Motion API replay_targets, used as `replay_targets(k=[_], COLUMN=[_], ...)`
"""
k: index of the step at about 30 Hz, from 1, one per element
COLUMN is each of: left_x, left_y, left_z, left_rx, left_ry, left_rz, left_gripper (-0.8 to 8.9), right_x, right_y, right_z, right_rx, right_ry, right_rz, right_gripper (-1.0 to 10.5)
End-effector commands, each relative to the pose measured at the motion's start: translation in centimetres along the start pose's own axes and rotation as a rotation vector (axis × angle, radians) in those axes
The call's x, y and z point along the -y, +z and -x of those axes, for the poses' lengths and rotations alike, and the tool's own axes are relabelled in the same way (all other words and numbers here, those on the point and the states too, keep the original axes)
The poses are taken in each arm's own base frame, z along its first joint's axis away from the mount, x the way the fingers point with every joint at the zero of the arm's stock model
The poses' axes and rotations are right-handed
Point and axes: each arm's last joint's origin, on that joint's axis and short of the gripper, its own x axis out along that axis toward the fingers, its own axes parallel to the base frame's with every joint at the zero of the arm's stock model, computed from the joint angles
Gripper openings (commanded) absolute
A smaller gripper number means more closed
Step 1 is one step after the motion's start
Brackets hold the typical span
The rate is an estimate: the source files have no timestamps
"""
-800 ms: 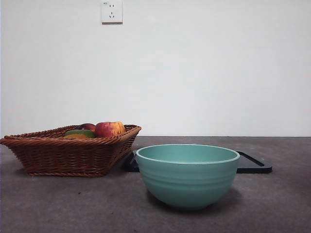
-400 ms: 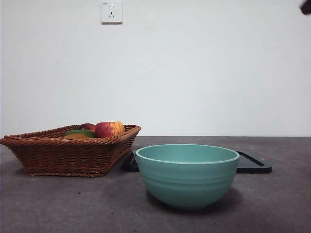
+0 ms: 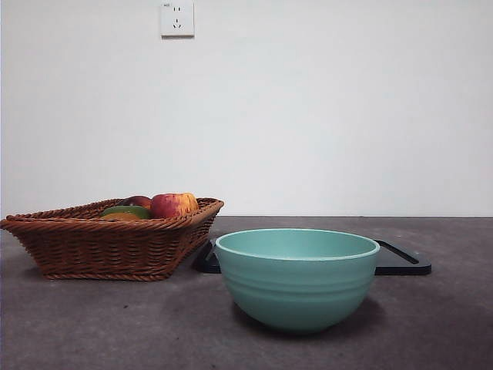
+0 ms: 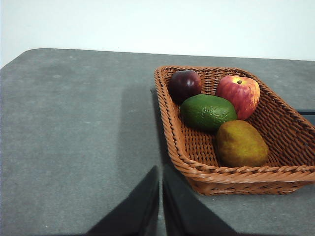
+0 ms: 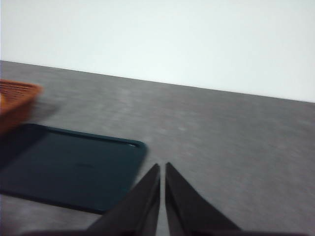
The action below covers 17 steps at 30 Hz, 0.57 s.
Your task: Pick up the wifruite, put it on the bowl, pick up the plate, put it on desk
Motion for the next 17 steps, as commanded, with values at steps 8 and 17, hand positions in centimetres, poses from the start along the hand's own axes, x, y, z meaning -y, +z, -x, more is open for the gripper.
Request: replay_targets(k=[8,17], left_x=[-0.1,-0.1], left_y=[-0.7,-0.7], left_z=[-0.2,-0.2], left_rx=[-0.025,-0.025], left_ry=[0.0,0.0], left_rz=[0.007,0.007], left_gripper=[0.09,0.09], right_x=[0.8,0.9], right_y=[-2.2,-4.5], right_z=[0.1,-0.3], right_rx=[0.014,-0.088], right_ry=[-0.132,-0.135], right_rz=[0.005,-0.024], right_gripper=[0.1,0.1])
